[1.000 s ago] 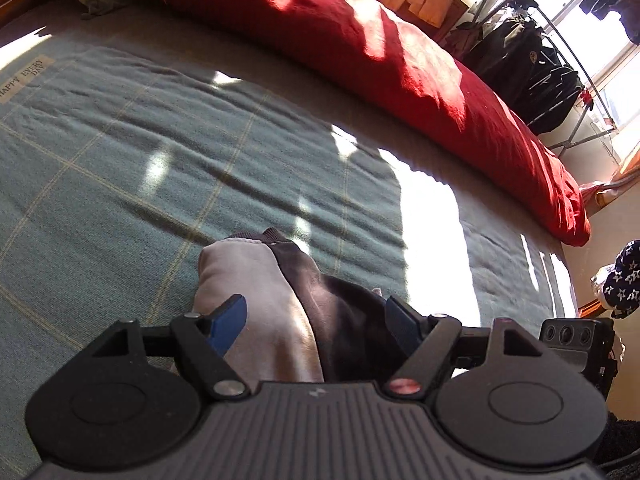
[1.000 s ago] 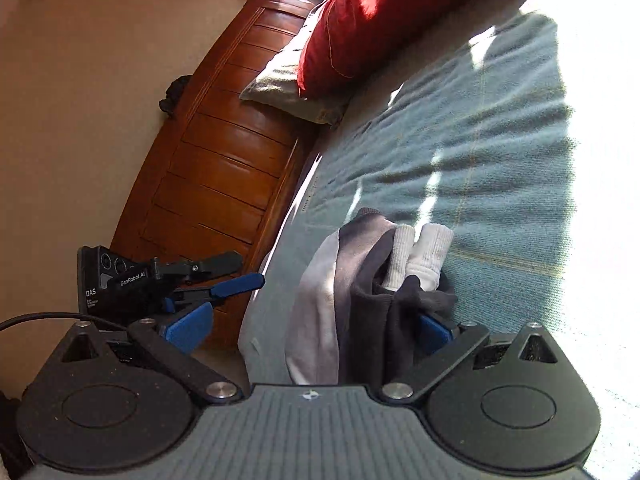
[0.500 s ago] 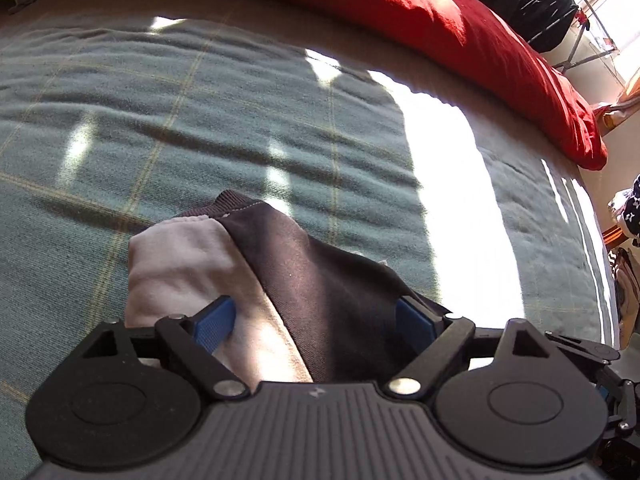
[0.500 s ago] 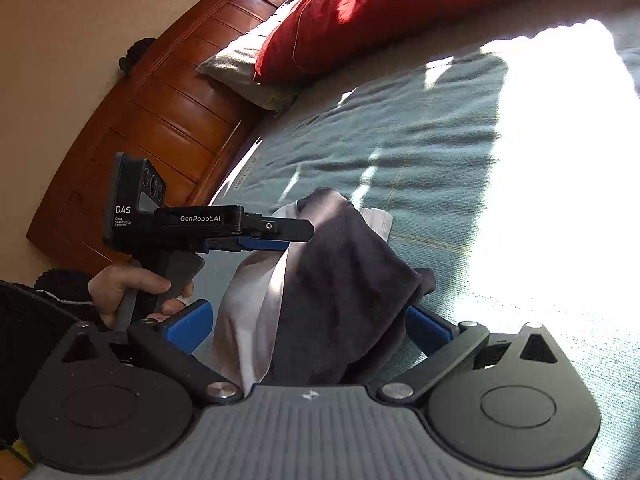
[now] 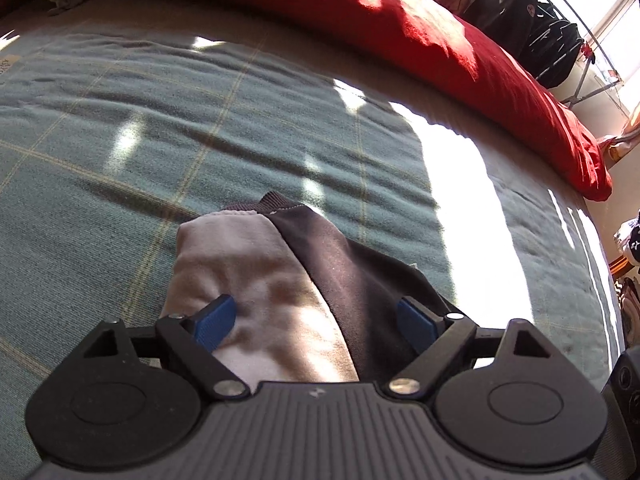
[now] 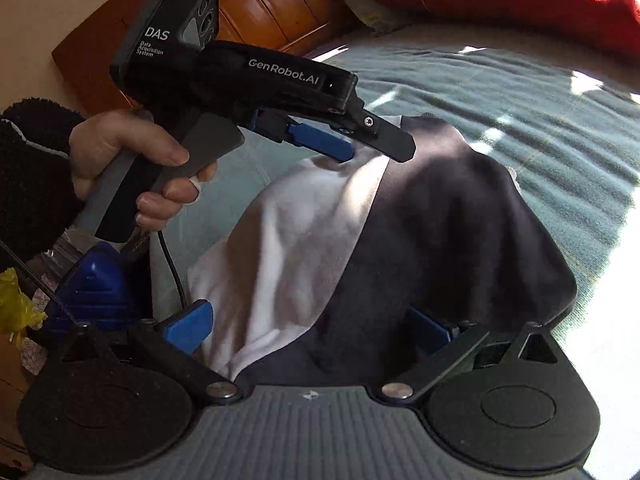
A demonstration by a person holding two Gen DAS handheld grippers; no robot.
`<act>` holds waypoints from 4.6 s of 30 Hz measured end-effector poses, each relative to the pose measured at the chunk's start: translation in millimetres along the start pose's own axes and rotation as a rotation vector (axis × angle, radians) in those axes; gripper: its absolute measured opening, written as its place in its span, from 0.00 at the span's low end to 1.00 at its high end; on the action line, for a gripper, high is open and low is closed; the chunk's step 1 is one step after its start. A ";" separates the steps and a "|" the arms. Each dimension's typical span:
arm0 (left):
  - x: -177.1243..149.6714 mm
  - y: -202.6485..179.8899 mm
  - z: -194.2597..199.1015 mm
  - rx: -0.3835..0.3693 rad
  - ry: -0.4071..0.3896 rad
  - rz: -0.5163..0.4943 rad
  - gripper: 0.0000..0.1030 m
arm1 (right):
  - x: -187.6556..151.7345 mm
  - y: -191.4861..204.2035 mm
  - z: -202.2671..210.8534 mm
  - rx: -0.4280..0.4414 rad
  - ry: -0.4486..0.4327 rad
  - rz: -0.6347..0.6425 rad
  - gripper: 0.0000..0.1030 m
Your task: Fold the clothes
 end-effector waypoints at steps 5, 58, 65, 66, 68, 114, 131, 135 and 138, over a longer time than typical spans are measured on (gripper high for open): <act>-27.8 4.2 31.1 0.010 -0.049 0.063 0.85 | -8.0 0.5 -7.8 -0.021 0.026 0.057 1.00; -39.9 20.2 15.0 -0.144 -0.201 0.116 0.82 | 33.9 -51.9 -18.0 -0.169 0.196 0.311 1.00; 18.7 63.7 19.0 -0.126 -0.181 0.172 0.87 | 28.7 -64.0 -2.0 -0.180 0.179 0.246 1.00; 21.7 74.7 4.3 -0.158 -0.105 0.219 0.87 | 28.9 -65.0 -1.3 -0.185 0.175 0.238 1.00; 27.0 93.4 -22.8 -0.225 0.031 0.301 0.87 | 31.0 -66.4 -0.4 -0.187 0.166 0.215 1.00; -26.9 41.3 -1.6 -0.201 0.020 0.084 0.92 | 40.0 -19.5 -44.2 -0.177 0.168 0.411 1.00; -40.2 13.5 34.5 -0.213 -0.132 0.170 0.92 | 35.5 -16.3 8.4 -0.201 0.233 0.308 1.00; -20.4 -11.1 15.8 -0.296 -0.114 0.085 0.92 | 29.5 -8.3 12.4 -0.206 0.244 0.313 1.00; -17.4 -16.7 -19.6 -0.242 -0.051 0.047 0.92 | 24.9 -1.3 12.6 -0.210 0.252 0.323 1.00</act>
Point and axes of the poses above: each gripper's, at about its wrist camera, not at the fingertips, and z roughly against the way its jaws point, y to its left, x to its top, the point moved 2 cm from there along -z, roughly the way its jaws point, and after that the axes turned 5 degrees about -x, right-handed, at the moved point
